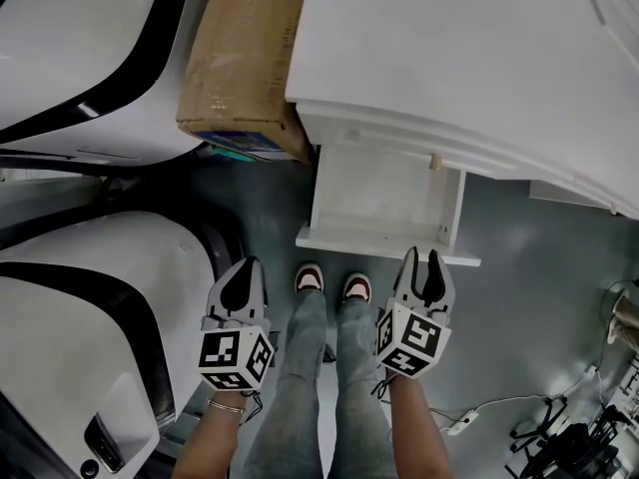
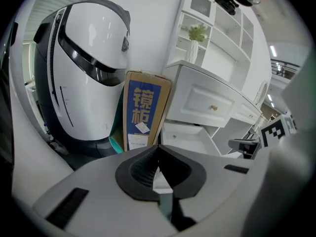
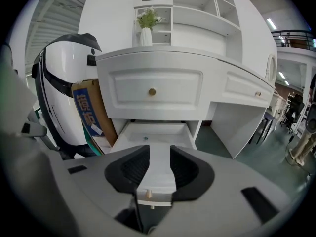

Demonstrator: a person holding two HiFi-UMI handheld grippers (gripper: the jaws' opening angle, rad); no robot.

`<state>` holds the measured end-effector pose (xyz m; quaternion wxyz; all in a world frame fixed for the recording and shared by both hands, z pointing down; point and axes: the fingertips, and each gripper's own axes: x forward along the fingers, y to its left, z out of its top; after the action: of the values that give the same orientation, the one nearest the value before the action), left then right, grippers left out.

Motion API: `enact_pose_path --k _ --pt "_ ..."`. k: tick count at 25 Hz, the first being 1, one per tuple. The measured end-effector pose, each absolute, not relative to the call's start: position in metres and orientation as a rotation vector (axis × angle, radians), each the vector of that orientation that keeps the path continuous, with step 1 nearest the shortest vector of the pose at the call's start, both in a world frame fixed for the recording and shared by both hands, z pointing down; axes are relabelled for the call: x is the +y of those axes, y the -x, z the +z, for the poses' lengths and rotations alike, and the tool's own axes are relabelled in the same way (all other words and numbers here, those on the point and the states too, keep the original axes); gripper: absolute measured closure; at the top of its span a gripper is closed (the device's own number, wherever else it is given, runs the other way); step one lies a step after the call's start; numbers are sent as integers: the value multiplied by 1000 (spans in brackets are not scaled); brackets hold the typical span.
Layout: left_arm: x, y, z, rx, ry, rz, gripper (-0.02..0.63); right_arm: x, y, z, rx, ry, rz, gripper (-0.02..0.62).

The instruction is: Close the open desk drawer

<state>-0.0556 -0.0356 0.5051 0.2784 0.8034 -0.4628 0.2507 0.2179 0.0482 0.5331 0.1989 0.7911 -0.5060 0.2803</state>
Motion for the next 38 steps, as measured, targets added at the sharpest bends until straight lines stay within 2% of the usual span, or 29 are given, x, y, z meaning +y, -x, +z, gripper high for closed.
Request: enact_pose_path --k 20,38 --pt "-5 63 574 -1219 -2120 720 594 85 -175 616 -1462 -2100 827 454" --pt "-2 84 580 -1245 -2095 711 594 72 -171 622 -1430 -2153 790 462"
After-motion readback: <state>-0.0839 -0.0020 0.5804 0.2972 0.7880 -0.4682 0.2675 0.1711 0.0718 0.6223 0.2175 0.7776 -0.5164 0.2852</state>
